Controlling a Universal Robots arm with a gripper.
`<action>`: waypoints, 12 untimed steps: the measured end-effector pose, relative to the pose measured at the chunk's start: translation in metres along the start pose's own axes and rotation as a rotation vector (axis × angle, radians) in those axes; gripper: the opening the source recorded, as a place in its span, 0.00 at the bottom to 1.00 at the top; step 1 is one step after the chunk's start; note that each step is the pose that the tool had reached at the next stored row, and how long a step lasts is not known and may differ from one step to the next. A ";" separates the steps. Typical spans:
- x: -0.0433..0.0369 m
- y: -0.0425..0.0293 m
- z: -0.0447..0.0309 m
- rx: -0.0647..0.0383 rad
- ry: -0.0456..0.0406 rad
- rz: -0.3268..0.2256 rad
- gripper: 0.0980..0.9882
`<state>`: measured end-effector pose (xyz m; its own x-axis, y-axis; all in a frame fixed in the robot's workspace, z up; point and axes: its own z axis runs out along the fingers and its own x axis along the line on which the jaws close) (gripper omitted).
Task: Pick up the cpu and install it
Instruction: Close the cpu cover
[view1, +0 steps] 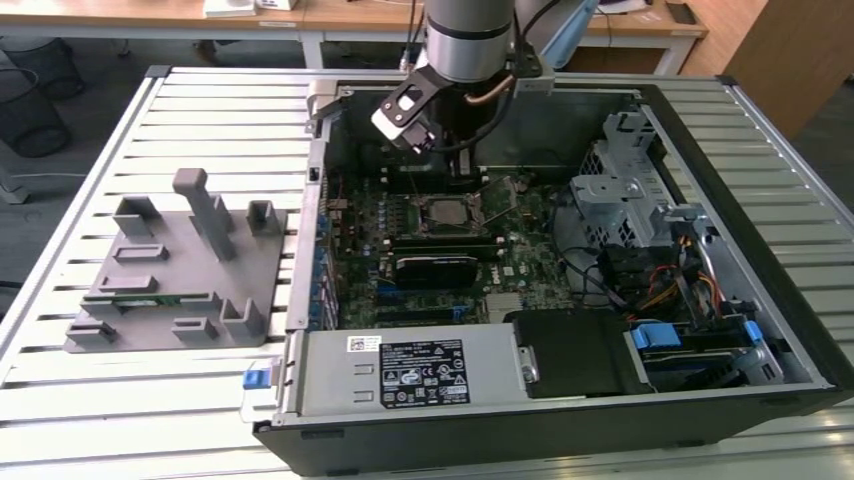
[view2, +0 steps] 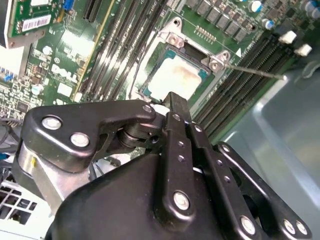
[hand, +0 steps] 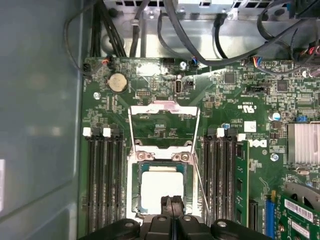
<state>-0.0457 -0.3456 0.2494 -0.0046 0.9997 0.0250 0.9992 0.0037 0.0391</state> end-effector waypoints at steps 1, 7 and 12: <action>0.0001 0.0005 -0.0034 0.000 0.0013 0.000 0.01; 0.0004 0.0151 -0.0148 0.001 0.0095 0.000 0.01; 0.0002 0.0351 -0.0133 0.002 0.0102 0.000 0.01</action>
<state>-0.0112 -0.3456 0.2641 -0.0046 0.9994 0.0352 0.9993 0.0033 0.0373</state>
